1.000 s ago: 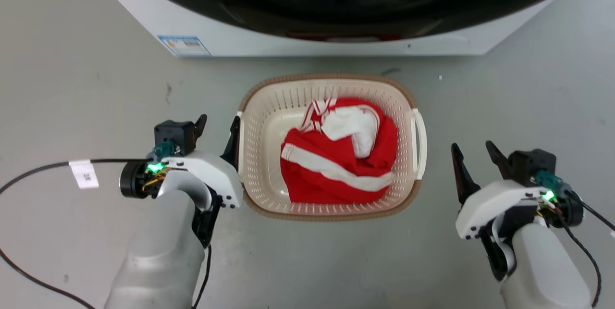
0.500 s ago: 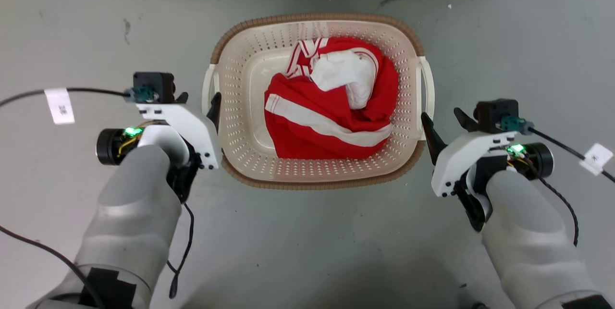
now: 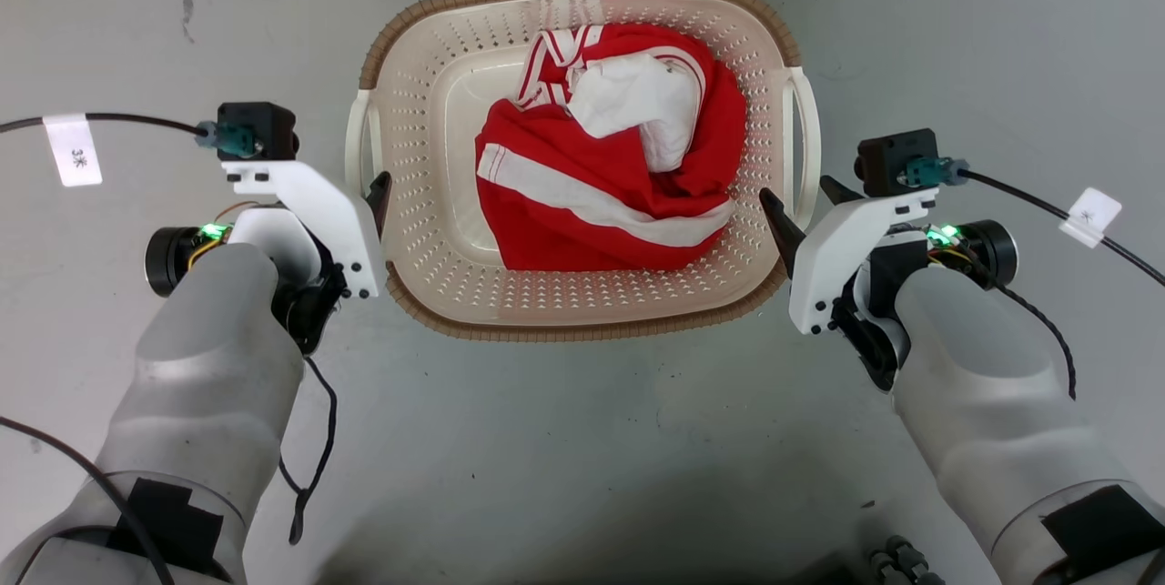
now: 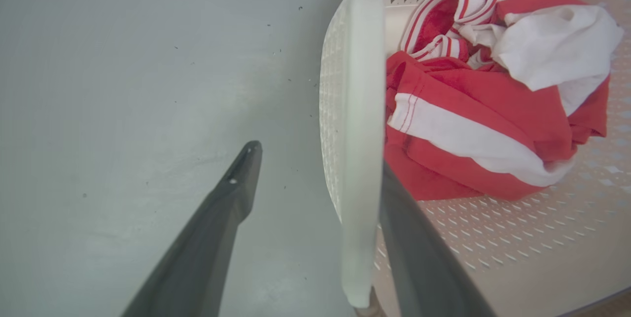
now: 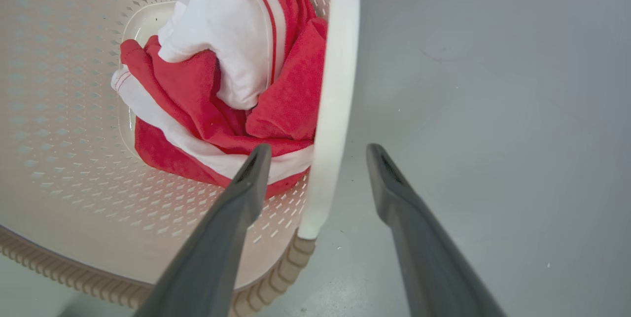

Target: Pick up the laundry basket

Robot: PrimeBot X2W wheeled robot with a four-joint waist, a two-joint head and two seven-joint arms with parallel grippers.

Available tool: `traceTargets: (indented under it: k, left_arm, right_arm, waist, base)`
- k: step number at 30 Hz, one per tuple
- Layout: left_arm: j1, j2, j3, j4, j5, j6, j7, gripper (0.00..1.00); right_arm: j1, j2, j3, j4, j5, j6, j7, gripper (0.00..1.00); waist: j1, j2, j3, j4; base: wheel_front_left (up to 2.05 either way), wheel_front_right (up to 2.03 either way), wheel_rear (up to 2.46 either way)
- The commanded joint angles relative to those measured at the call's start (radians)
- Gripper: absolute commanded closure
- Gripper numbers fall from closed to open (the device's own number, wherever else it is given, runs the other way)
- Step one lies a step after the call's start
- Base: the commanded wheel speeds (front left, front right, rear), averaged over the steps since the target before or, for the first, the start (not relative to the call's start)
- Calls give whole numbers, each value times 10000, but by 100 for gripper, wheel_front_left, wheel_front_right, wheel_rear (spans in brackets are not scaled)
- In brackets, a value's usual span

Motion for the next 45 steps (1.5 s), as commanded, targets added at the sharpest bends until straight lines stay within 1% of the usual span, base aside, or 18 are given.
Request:
traceTargets:
  k: [1,4,5,6,7,8,9,14,19,23,30,40,45]
  left_arm:
    - [-170,31,-64,32,-76,6,29,0]
    - [-279,66,-260,93,-220,6,102,0]
    - [-318,48,-314,103,-295,6,156,0]
    - [-360,56,-363,103,-349,6,177,39]
    - [-386,74,-440,97,-420,6,228,63]
    - [-398,86,-503,90,-480,6,238,99]
    - [-412,98,-555,93,-547,6,241,100]
    - [-460,130,-821,148,-814,12,242,100]
    - [-397,-39,-1051,199,-1190,12,417,100]
    - [-253,-211,-1256,262,-1477,7,660,100]
    - [108,-550,-1602,374,-2033,-19,1229,100]
    - [1153,-992,-1983,506,-2931,-49,2269,100]
    - [1697,-1102,-2084,533,-3372,-56,2763,100]
  right_arm:
    - [-206,2,126,78,20,-3,45,0]
    - [-350,4,476,101,342,-3,161,0]
    - [-370,4,609,84,494,-3,277,4]
    - [-379,4,740,41,635,-3,373,51]
    - [-425,4,855,18,754,-3,420,60]
    - [-472,-4,965,7,874,-3,460,73]
    - [-481,-1,1091,-15,997,-3,549,100]
    - [-542,2,1589,52,1442,-1,569,100]
    - [-445,5,1975,189,1834,-1,701,100]
    - [-305,22,2241,322,2152,0,1003,100]
    - [19,67,2688,527,2661,13,2001,100]
    - [940,132,3231,490,3605,53,4033,100]
    - [1195,150,3361,586,3932,57,4608,100]
  waist:
    - [-1,-1,55,-3]
    - [-1,-1,140,-14]
    - [-1,-1,167,-19]
    - [-1,-1,191,-24]
    - [-1,-1,213,-43]
    - [-1,-1,229,-63]
    - [-1,-1,239,-77]
    - [-1,-1,214,-138]
    - [-1,-1,-5,-125]
    - [-1,-1,-428,-70]
    - [-1,-1,-1687,0]
    - [-1,-1,-4042,134]
    - [-1,-1,-5139,174]
  base:
    - [0,0,0]
    - [0,0,0]
    - [0,0,0]
    - [0,0,0]
    - [0,0,0]
    - [0,0,0]
    - [0,0,0]
    - [0,0,0]
    - [0,0,0]
    - [0,0,0]
    - [0,0,0]
    - [0,0,0]
    - [0,0,0]
